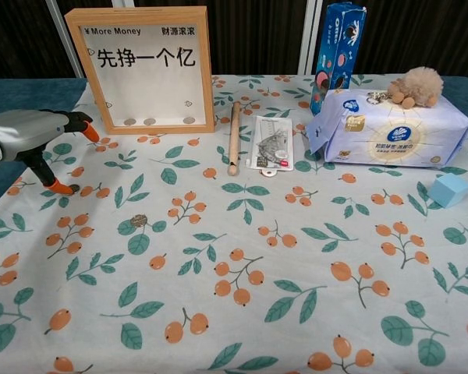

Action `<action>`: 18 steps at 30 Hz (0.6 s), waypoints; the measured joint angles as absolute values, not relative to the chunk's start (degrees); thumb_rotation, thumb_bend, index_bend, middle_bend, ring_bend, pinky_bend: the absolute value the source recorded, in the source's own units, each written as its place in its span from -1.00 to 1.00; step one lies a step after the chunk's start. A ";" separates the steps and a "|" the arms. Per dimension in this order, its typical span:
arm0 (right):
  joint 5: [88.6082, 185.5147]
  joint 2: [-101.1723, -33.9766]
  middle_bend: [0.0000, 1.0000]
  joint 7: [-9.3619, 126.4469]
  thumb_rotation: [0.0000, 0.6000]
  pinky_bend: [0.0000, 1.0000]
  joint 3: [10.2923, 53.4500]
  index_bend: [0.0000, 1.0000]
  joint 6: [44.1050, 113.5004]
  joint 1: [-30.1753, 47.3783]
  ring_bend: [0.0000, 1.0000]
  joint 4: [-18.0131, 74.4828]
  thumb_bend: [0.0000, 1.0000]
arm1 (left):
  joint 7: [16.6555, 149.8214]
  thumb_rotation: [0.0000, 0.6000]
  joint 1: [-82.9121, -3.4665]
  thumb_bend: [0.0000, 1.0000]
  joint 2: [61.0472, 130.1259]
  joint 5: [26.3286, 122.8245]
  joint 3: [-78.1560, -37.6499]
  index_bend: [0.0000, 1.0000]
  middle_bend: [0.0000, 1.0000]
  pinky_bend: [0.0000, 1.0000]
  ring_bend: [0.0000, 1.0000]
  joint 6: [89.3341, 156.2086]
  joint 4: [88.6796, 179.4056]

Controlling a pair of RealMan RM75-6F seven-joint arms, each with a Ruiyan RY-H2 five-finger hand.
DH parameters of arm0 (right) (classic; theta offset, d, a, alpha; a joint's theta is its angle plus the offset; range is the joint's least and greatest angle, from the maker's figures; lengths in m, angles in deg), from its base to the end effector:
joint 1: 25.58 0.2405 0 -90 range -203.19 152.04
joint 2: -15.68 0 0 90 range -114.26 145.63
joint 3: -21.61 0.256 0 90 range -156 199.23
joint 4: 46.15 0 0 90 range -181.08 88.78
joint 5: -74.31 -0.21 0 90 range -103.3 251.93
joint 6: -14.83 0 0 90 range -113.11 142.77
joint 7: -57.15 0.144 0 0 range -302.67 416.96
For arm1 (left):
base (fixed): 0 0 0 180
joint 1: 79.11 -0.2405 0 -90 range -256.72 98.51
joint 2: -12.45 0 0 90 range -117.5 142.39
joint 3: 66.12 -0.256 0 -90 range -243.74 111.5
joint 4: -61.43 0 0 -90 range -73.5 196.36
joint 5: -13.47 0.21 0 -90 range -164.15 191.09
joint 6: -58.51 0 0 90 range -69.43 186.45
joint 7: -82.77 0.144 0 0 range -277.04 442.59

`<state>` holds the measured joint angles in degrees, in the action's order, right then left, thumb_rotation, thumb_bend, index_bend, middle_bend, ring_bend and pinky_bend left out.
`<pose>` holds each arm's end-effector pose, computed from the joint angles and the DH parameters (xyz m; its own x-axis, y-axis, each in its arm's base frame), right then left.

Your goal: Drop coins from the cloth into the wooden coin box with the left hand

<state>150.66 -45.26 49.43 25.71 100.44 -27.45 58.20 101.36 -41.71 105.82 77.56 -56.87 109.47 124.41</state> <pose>-0.3124 -0.1450 0.1689 0.3609 -0.0465 0.9314 -0.8998 0.2450 0.3609 -0.2510 0.3666 -0.0111 0.5913 0.2578 0.7641 0.8064 -0.1953 -0.5581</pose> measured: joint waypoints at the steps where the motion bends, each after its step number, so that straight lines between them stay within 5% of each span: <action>1: 150.64 -45.26 -0.91 49.43 1.00 -1.00 25.72 -0.65 100.44 -27.45 -1.00 58.21 -0.26 | 101.28 1.00 -41.68 -0.85 105.92 77.56 -56.91 -0.55 -1.00 -1.00 -1.00 109.43 124.22; 18: 150.61 -45.35 -0.91 49.34 1.00 -1.00 25.73 -0.65 100.64 -27.50 -1.00 58.21 -0.26 | 100.33 1.00 -41.58 -0.85 106.29 77.68 -57.00 -0.55 -1.00 -1.00 -1.00 109.80 123.52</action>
<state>150.61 -45.35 49.34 25.73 100.64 -27.50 58.21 100.33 -41.58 106.29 77.68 -57.00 109.80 123.52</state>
